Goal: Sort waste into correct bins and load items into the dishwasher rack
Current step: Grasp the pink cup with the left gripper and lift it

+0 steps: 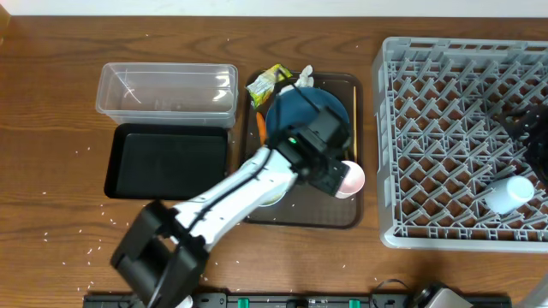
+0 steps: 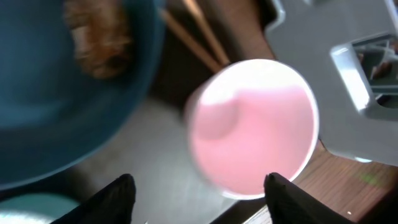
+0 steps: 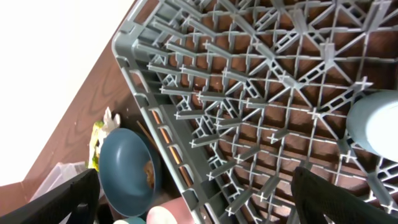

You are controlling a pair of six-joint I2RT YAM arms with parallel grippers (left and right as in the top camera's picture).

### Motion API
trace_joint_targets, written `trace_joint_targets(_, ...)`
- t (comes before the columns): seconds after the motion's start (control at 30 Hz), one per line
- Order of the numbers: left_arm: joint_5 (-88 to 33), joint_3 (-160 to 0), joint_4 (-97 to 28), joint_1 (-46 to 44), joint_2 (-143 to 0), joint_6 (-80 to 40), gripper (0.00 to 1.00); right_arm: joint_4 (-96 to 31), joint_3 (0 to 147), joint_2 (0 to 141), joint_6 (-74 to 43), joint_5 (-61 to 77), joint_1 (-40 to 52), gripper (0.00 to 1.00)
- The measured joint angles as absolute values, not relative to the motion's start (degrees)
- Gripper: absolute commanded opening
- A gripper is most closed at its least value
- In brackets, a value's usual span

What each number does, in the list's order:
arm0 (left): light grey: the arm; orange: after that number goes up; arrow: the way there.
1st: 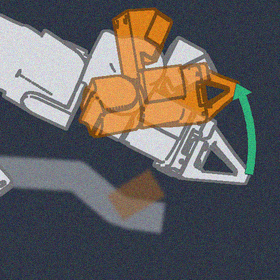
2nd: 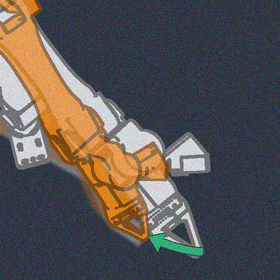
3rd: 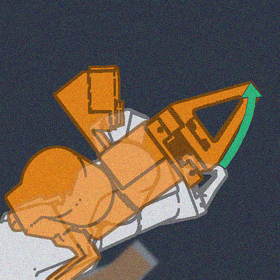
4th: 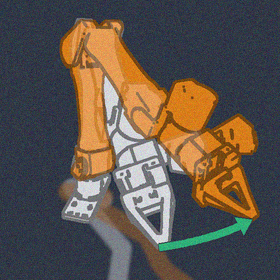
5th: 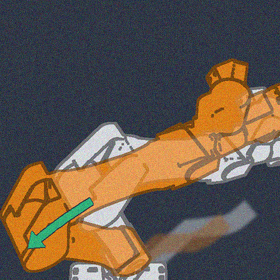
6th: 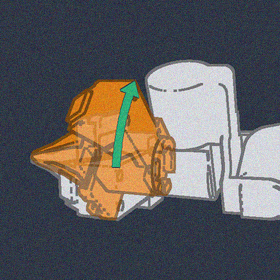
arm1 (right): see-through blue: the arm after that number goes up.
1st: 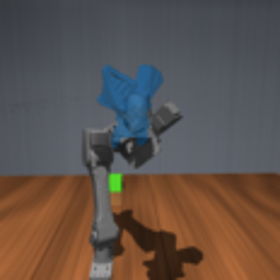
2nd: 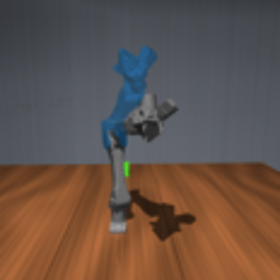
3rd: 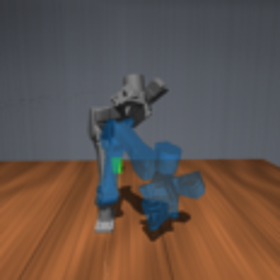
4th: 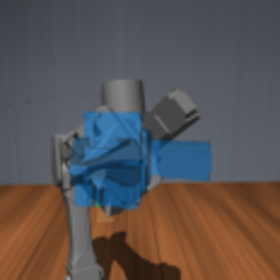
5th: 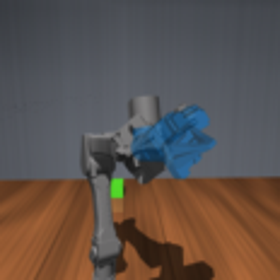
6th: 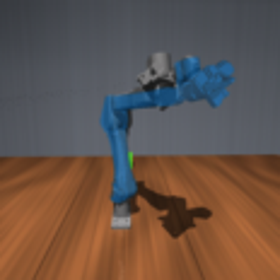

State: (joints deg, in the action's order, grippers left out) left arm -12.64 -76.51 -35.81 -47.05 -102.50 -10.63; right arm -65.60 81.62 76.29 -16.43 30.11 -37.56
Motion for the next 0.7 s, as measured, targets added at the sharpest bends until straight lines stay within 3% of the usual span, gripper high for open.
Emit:
trace_joint_targets(0.1,-12.23,-76.51,-35.38,-48.51,-103.35,-10.37,0.49,-65.65,81.62,76.29,-16.4,30.0,-37.15,0.91)
trace_joint_targets(0.23,-11.66,-76.53,-35.27,-48.71,-106.34,-10.85,0.23,-65.84,81.62,76.29,-16.29,29.98,-37.12,0.91)
trace_joint_targets(0.33,-11.57,-76.53,-35.24,-48.64,-108.4,-10.46,0.22,-66.08,81.62,76.29,-16.29,29.98,-37.12,0.91)
trace_joint_targets(0.4,-11.55,-76.51,-34.92,-48.64,-108.77,-10.74,0.07,-66.22,81.62,76.29,-16.29,29.98,-37.12,0.91)
trace_joint_targets(0.7,-11.6,-77.28,-41.1,-47.9,-107.24,-10.48,0.06,-66.54,81.62,76.29,-15.4,30.02,-37.12,0.92)
